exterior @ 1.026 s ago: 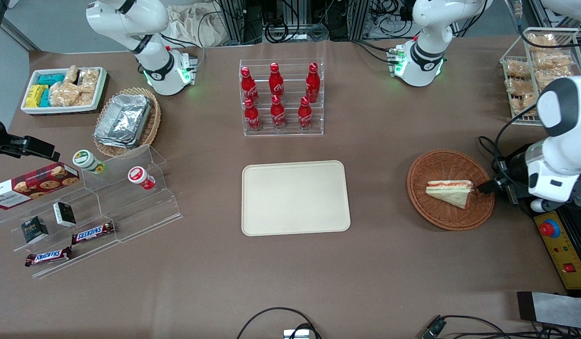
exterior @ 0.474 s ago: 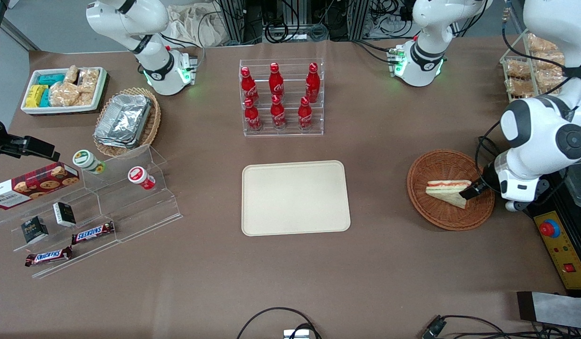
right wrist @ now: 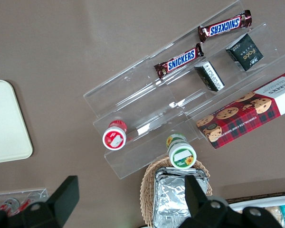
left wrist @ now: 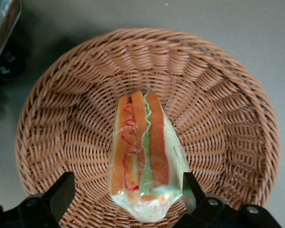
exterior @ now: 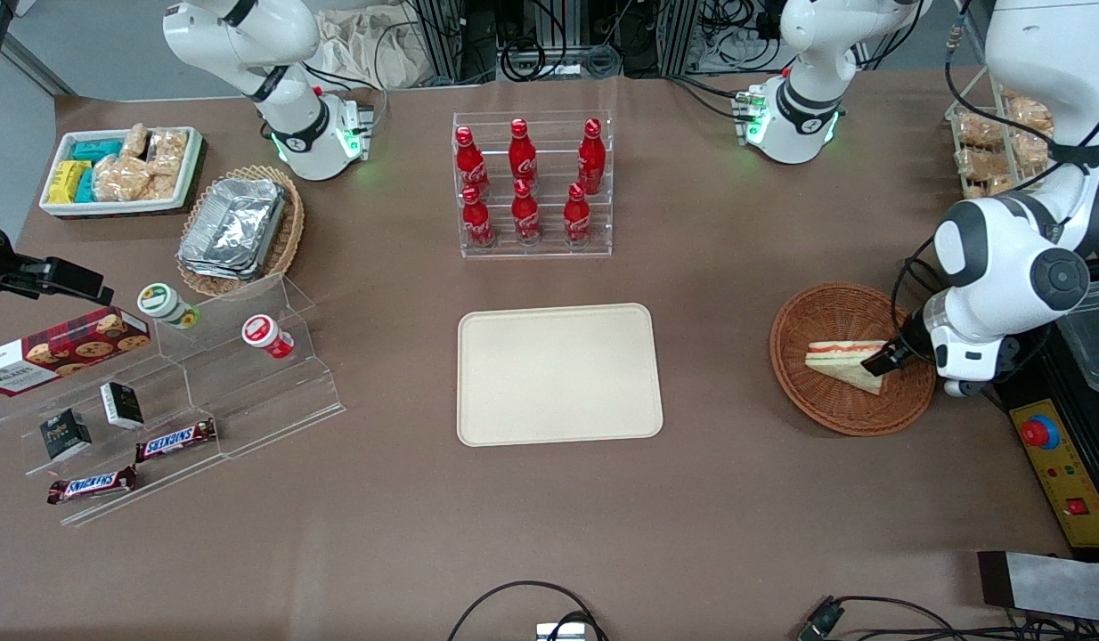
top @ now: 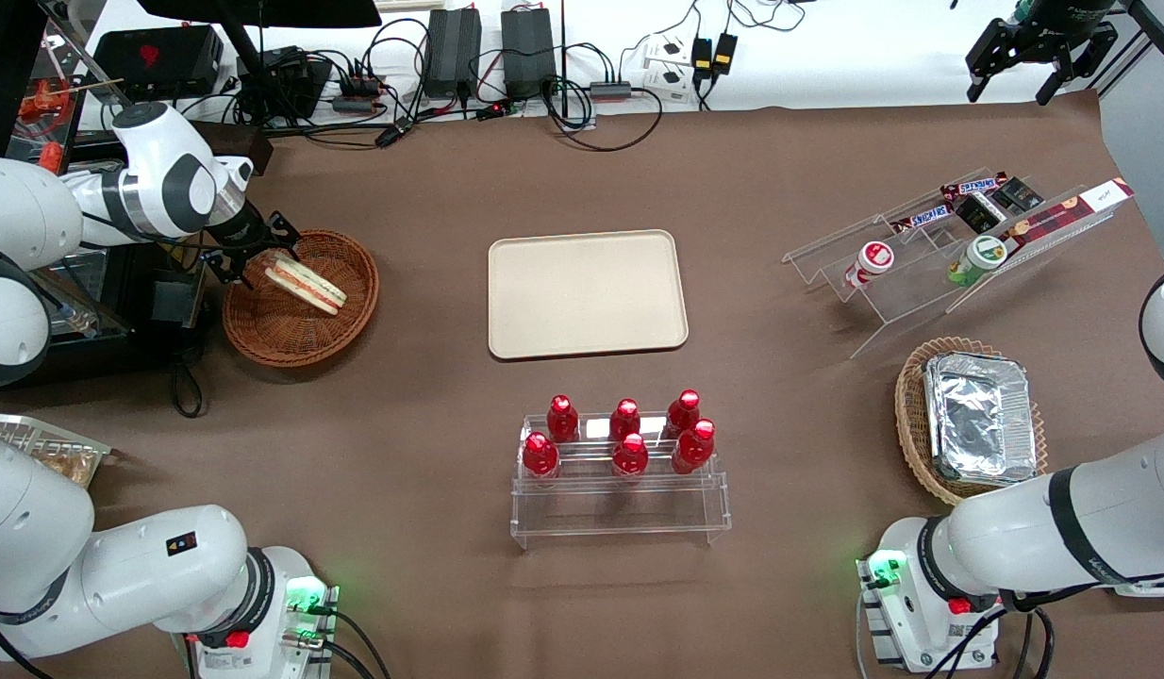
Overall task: Place sandwich from basket to tray
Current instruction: 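Lower the left gripper onto the wrapped sandwich and close on it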
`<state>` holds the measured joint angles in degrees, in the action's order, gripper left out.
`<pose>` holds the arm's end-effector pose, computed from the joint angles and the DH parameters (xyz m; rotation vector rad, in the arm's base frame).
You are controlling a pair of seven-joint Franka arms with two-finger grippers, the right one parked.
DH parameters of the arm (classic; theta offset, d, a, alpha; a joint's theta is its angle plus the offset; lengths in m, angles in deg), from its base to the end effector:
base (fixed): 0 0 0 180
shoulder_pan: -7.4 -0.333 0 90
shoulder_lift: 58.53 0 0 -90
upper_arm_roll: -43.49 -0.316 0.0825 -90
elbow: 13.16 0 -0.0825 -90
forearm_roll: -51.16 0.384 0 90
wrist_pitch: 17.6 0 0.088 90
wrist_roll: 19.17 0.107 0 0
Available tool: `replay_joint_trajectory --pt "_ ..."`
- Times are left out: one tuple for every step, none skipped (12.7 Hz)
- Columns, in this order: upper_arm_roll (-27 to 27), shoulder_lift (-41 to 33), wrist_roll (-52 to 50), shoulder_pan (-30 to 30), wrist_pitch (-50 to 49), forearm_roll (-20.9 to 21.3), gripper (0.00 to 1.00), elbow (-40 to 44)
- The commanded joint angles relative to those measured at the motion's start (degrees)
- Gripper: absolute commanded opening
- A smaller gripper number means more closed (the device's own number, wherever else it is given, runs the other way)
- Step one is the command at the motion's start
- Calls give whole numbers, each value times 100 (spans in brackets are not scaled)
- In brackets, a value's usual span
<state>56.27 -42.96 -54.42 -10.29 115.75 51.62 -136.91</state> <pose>0.5519 0.0480 0.2659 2.9216 1.0667 -0.1684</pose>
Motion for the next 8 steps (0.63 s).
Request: replay_joint_trajectory --pt "41 262 -552 37 270 -11 100 105" --pt "41 332 -579 37 314 -11 100 132" --pt "41 402 -597 46 358 -11 80 176" --pt "50 412 -597 46 359 -2 28 193" --pt "50 403 -580 46 359 7 0 194" --pt "50 386 -536 46 359 16 0 202" --pt "58 368 -440 46 281 33 0 281" --pt "67 342 -352 46 149 42 0 377"
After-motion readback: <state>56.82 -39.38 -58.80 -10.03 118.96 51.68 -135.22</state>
